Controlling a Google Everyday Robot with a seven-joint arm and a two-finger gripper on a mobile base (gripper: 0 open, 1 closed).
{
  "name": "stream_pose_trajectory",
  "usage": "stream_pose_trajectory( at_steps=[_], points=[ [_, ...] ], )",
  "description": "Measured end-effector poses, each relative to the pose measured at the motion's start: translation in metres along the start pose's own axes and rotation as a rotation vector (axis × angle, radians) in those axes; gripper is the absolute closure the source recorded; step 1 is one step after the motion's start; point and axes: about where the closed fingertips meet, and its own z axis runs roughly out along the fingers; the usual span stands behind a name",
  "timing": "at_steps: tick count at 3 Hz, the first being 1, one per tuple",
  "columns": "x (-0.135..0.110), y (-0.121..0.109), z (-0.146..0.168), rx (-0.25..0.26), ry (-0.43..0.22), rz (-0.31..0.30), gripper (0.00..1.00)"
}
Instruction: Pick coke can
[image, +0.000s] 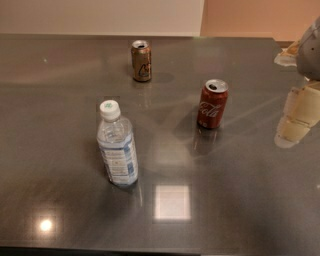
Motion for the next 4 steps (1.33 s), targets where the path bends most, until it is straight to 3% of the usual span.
stream_pose_trajectory(
  at_steps=[1, 3, 4],
  points=[
    [-0.005, -0.018, 0.000, 0.006, -0.067, 0.014, 0.00],
    [-0.038, -0.058, 0.018, 0.014, -0.155, -0.013, 0.00],
    [-0.059, -0.069, 0.034, -0.018, -0.188, -0.030, 0.00]
  ],
)
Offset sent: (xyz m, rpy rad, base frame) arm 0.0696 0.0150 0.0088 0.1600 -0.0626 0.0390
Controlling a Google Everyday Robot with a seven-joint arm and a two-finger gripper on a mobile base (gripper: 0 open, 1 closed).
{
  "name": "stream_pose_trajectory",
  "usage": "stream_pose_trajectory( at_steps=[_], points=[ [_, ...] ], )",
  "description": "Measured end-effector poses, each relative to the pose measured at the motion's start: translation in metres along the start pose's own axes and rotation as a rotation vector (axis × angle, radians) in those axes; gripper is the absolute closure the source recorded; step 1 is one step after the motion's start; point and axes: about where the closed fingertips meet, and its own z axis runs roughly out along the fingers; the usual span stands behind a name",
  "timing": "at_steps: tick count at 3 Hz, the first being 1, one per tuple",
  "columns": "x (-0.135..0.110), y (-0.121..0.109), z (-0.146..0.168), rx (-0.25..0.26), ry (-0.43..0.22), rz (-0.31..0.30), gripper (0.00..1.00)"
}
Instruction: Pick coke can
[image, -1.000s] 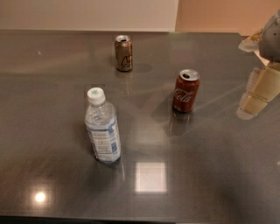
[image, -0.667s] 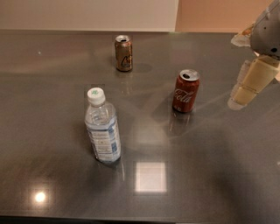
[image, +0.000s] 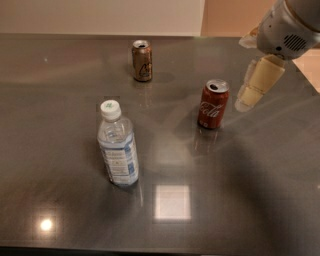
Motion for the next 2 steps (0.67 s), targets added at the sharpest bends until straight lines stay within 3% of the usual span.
stream_pose_trajectory(
  at_steps=[2],
  points=[
    [-0.009, -0.010, 0.036, -0.079, -0.017, 0.009, 0.00]
  ],
)
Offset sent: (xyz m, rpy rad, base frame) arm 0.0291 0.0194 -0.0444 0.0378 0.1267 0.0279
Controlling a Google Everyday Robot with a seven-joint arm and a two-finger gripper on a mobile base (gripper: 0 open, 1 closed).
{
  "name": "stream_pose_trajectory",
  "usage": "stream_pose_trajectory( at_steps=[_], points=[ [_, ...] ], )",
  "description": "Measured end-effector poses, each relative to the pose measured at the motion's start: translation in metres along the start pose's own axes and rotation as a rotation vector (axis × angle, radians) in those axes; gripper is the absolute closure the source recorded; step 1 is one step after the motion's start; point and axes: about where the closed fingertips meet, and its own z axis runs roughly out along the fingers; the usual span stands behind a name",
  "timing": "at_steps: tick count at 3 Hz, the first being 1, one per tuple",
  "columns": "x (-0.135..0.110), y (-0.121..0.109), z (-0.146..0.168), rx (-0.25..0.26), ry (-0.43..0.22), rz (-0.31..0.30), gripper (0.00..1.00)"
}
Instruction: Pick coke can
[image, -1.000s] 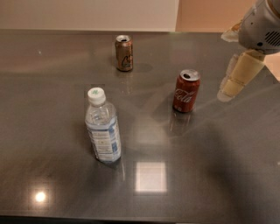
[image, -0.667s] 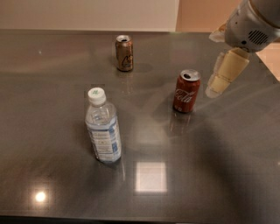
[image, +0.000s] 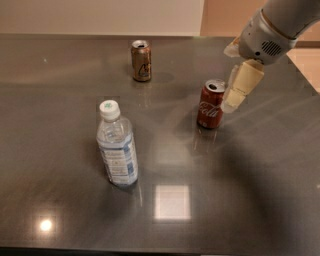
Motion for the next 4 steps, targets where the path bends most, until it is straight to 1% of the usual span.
stream_pose_trajectory(
  at_steps=[1, 2, 3, 4],
  points=[
    [0.002, -0.002, 0.012, -0.023, 0.001, 0.013, 0.00],
    [0.002, -0.002, 0.013, -0.024, 0.001, 0.014, 0.00],
    [0.007, -0.008, 0.029, -0.045, -0.018, 0.051, 0.00],
    [0.011, -0.010, 0.043, -0.069, -0.027, 0.071, 0.00]
  ],
)
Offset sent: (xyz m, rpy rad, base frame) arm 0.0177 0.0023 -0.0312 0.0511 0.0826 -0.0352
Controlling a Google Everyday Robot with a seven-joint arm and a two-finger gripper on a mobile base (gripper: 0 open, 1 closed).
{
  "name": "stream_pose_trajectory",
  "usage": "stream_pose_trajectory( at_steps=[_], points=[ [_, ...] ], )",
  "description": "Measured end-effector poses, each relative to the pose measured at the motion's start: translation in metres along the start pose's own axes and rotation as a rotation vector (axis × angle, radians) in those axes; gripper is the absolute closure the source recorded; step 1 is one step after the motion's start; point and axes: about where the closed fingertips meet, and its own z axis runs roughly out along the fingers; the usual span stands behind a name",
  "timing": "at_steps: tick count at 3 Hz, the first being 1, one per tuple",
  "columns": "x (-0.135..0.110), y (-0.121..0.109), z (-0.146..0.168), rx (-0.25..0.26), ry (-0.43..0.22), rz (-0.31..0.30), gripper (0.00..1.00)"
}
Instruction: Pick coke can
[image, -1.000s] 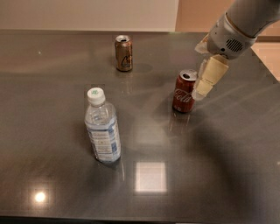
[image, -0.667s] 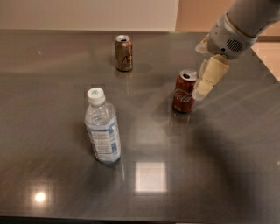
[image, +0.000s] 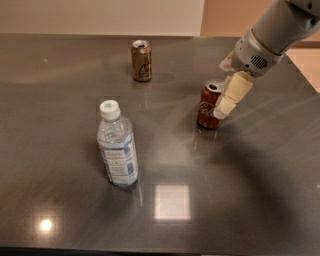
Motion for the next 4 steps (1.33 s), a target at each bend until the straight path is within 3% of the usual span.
stream_pose_trajectory(
  at_steps=[1, 2, 4],
  points=[
    [0.0028, -0.0012, 0.0084, -0.016, -0.003, 0.010, 0.00],
    [0.0030, -0.0009, 0.0123, -0.029, -0.010, 0.006, 0.18],
    [0.0029, -0.0014, 0.0110, -0.036, -0.020, 0.000, 0.65]
  ],
)
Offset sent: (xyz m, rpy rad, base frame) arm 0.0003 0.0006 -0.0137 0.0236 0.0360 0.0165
